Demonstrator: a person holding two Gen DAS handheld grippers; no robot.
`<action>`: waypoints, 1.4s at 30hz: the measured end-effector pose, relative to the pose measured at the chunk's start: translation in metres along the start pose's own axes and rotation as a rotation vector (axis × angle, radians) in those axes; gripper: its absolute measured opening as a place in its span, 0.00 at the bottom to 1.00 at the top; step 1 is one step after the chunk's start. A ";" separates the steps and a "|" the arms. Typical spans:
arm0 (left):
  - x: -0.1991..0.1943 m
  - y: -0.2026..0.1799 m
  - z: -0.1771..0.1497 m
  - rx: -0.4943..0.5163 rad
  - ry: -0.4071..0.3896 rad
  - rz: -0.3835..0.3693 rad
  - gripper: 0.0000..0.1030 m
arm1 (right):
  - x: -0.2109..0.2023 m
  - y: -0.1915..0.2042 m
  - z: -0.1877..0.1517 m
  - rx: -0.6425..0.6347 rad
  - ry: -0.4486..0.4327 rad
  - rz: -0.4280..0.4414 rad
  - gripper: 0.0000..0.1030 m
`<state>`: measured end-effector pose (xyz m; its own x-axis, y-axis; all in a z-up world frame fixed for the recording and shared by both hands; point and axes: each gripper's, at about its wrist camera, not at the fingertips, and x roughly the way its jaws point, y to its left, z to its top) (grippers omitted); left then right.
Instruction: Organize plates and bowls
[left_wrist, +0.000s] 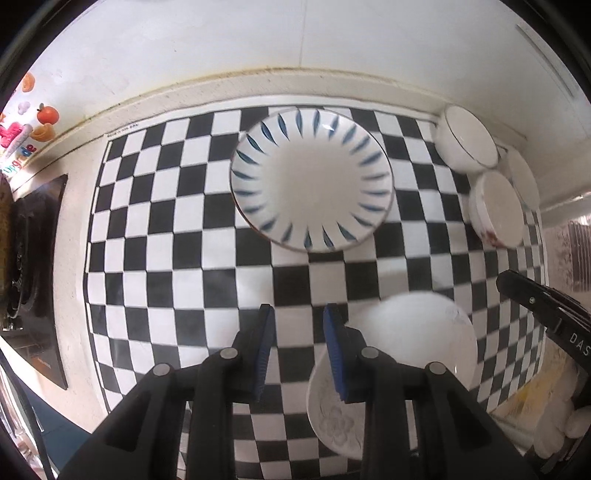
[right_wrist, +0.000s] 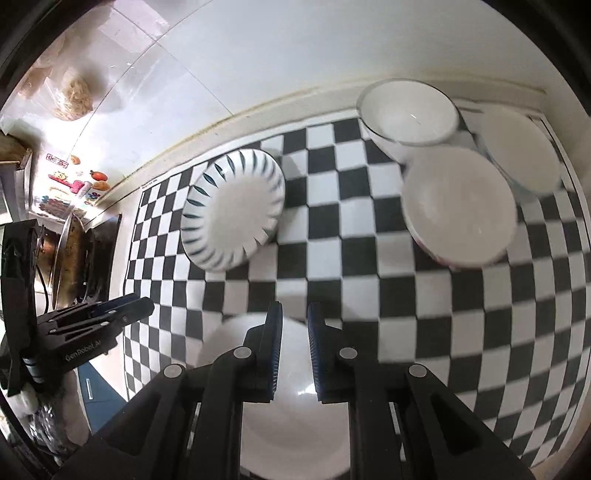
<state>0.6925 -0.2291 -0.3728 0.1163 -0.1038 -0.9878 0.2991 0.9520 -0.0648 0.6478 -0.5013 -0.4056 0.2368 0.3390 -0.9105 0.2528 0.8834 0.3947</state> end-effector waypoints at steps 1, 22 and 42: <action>0.003 0.000 0.003 -0.008 -0.004 0.004 0.25 | 0.003 0.003 0.007 0.002 -0.004 0.001 0.15; 0.109 0.076 0.110 -0.228 0.142 -0.110 0.27 | 0.141 -0.005 0.120 0.166 0.181 0.083 0.67; 0.130 0.057 0.117 -0.167 0.123 -0.124 0.26 | 0.183 0.010 0.133 0.099 0.238 0.015 0.16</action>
<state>0.8353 -0.2222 -0.4882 -0.0311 -0.1964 -0.9800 0.1419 0.9697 -0.1988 0.8182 -0.4730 -0.5518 0.0171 0.4287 -0.9033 0.3438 0.8458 0.4079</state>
